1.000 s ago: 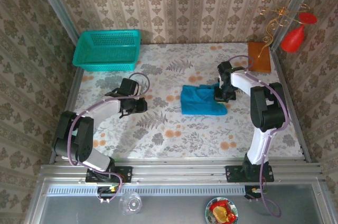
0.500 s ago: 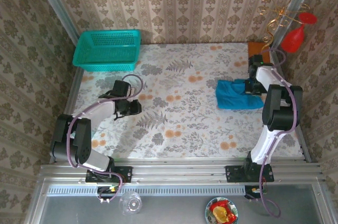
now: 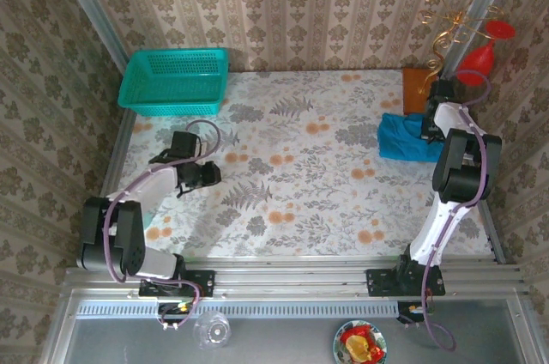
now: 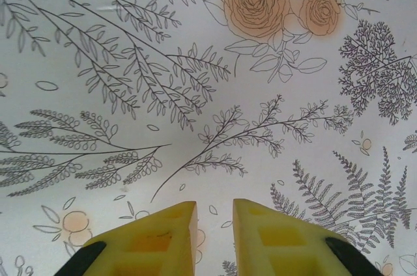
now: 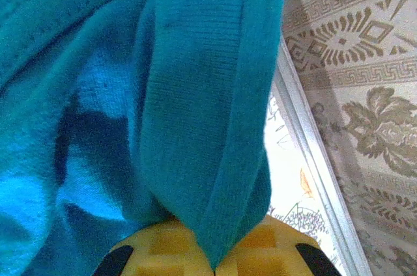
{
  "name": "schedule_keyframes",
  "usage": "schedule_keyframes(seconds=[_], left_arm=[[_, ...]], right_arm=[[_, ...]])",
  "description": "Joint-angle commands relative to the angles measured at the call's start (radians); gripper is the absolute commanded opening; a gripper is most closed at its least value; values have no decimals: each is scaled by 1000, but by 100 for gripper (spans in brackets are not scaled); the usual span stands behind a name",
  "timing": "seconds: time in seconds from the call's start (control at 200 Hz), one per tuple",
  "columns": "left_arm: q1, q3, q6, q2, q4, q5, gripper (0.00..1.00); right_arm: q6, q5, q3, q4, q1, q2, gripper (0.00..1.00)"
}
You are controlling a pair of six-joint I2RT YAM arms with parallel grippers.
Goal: Fold the inside-out t-shirt
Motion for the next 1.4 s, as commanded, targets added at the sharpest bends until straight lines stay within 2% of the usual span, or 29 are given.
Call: schedule_keyframes(seconds=[0.0, 0.175, 0.315, 0.395, 0.49, 0.57, 0.595, 0.655, 0.69, 0.71, 0.725, 0.765, 0.815, 0.88, 1.005, 1.2, 1.295, 1.395], left_arm=[[13, -19, 13, -38, -26, -20, 23], [29, -23, 1, -56, -21, -38, 26], [34, -23, -9, -59, -22, -47, 29], [36, -29, -16, -67, -19, -65, 31], [44, -30, -19, -84, -19, -107, 38], [58, -30, -18, -98, -10, -145, 49], [62, -32, -18, -103, -6, -156, 58], [75, -35, -19, -114, 5, -183, 71], [82, -39, -22, -122, 16, -199, 83], [84, -41, -23, -126, 24, -209, 96], [86, -44, -22, -130, 29, -217, 99], [89, -51, -19, -140, 43, -244, 100], [93, -58, -17, -153, 58, -279, 100], [93, -65, 0, -170, 78, -328, 100], [94, -83, 44, -202, 134, -411, 100], [105, -87, 124, -182, 252, -514, 100], [103, -128, 220, -181, 399, -516, 100], [111, -231, 316, -163, 675, -485, 100]], right_arm=[[-35, 75, 28, 91, -8, 25, 1], [-50, 99, 69, 118, -15, 75, 3], [-43, 157, 96, 111, -15, 95, 22], [-25, 190, 58, 140, -11, 52, 30], [4, 204, -12, 176, -3, -23, 40], [39, 200, -75, 180, 9, -84, 45], [49, 196, -99, 180, 15, -110, 46], [72, 180, -155, 184, 32, -168, 50], [83, 168, -187, 185, 45, -203, 54], [86, 161, -204, 184, 52, -221, 58], [89, 158, -216, 182, 58, -236, 62], [101, 145, -238, 163, 75, -269, 73], [101, 91, -265, 143, 93, -308, 80], [96, 5, -316, 151, 109, -361, 100], [103, -163, -450, 254, 130, -475, 100], [50, -291, -761, 684, 231, -663, 100], [47, -347, -879, 893, 253, -683, 100], [54, -350, -936, 1038, 255, -663, 100]])
